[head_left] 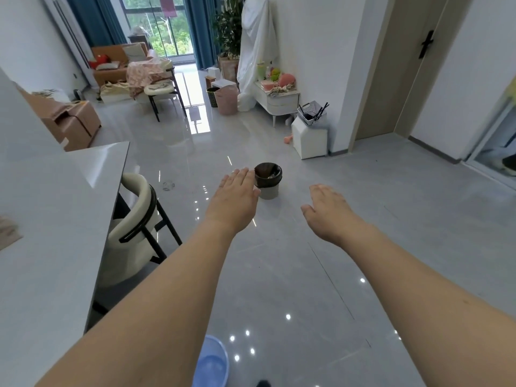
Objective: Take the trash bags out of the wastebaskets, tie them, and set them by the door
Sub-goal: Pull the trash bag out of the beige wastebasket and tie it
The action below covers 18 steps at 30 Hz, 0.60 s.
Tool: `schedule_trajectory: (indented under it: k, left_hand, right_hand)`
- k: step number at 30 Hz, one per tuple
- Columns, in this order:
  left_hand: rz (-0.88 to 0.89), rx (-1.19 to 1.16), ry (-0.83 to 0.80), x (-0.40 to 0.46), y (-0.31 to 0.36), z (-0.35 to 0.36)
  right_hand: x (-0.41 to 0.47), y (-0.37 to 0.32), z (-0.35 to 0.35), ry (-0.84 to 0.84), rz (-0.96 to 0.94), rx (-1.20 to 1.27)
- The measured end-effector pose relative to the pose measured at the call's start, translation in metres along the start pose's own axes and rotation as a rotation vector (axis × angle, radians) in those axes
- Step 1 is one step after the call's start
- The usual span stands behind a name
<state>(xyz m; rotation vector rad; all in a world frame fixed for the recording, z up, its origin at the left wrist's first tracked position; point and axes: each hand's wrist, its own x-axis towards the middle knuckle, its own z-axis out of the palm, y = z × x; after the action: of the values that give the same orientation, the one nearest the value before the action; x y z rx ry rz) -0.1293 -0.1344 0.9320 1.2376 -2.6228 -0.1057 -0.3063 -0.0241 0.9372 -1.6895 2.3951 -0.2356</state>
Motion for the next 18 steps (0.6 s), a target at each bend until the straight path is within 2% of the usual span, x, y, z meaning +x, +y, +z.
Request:
schedule_trajectory:
  k: [5, 8, 14, 18]
  left_hand:
    - [-0.048, -0.025, -0.050, 0.109, -0.033, 0.030]
    - [-0.019, -0.045, -0.061, 0.142, -0.036, 0.037]
    - [-0.014, -0.085, -0.040, 0.283, -0.042, 0.049]
    - [-0.003, -0.065, -0.097, 0.357, -0.043, 0.077]
  right_hand:
    - [0.113, 0.010, -0.005, -0.015, 0.007, 0.030]
    - [0.142, 0.020, -0.012, -0.028, 0.018, 0.050]
    - [0.273, 0.051, -0.043, 0.012, 0.038, 0.041]
    - [0.351, 0.076, -0.046, -0.006, 0.035, 0.039]
